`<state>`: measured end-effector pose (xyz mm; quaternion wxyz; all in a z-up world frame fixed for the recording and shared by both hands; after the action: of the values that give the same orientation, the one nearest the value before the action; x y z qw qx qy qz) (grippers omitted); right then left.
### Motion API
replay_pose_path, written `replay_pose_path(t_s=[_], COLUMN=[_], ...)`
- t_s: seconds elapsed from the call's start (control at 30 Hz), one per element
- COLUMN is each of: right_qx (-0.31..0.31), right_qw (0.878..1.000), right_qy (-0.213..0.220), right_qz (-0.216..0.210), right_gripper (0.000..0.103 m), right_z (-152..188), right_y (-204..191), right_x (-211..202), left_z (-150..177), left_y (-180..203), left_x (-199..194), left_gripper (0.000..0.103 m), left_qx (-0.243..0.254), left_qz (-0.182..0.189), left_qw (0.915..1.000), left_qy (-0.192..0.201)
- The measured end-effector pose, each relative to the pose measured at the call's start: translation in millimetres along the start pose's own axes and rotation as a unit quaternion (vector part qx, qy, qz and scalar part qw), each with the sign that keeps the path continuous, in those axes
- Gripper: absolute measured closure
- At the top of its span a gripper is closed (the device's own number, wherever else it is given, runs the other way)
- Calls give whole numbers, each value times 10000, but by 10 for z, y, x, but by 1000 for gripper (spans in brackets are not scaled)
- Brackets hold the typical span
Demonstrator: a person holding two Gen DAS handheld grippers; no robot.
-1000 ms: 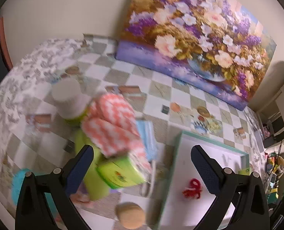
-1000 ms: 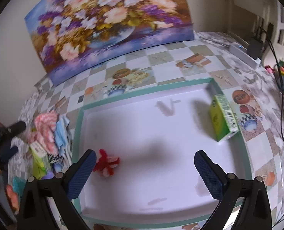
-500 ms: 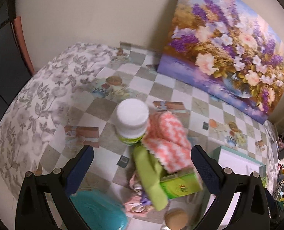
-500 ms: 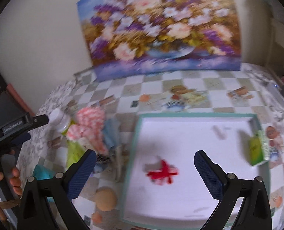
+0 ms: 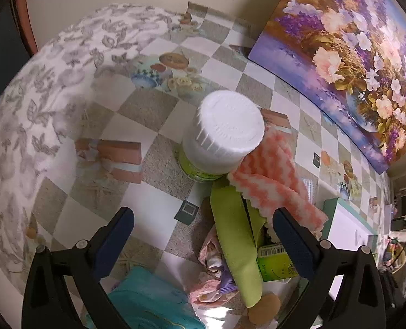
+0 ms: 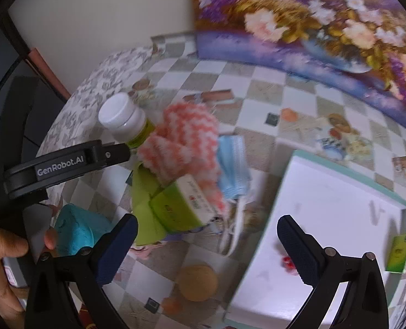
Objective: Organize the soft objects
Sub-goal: 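Move both tools back to the pile toward the green cloth and tissue box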
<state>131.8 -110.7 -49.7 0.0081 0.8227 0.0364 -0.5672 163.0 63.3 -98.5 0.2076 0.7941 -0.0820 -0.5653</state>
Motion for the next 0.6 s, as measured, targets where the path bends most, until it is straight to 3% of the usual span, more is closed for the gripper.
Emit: replay_pose_path(t_s=[0.23, 0.5, 0.6], right_qx=[602, 1498, 1724], right_qw=[9964, 9832, 9767], right_qy=[-590, -1040, -1275], right_qz=[-96, -116, -47], right_gripper=[3, 6, 13], right_z=[-32, -63, -63], right_y=[39, 42, 35], right_x=[217, 293, 331], left_z=[1, 8, 17], left_y=[-45, -112, -121], left_x=[91, 118, 144], left_gripper=[2, 2, 2], left_qx=[-77, -128, -146], left_qz=[116, 47, 95], left_qw=[9998, 9997, 9996], left_qy=[-152, -184, -221])
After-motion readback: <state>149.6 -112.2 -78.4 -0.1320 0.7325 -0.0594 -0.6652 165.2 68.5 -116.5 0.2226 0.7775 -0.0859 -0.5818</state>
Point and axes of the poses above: each gripper's, at about its wrist camera, not at the fingertips, and x roughly the way its jaws point, y to its right, z to its underside, the point moved 5 cm from there along x, roughly the way its jaws point, and after that the axes turned 11 degrees about z, right-handed, at the moved point
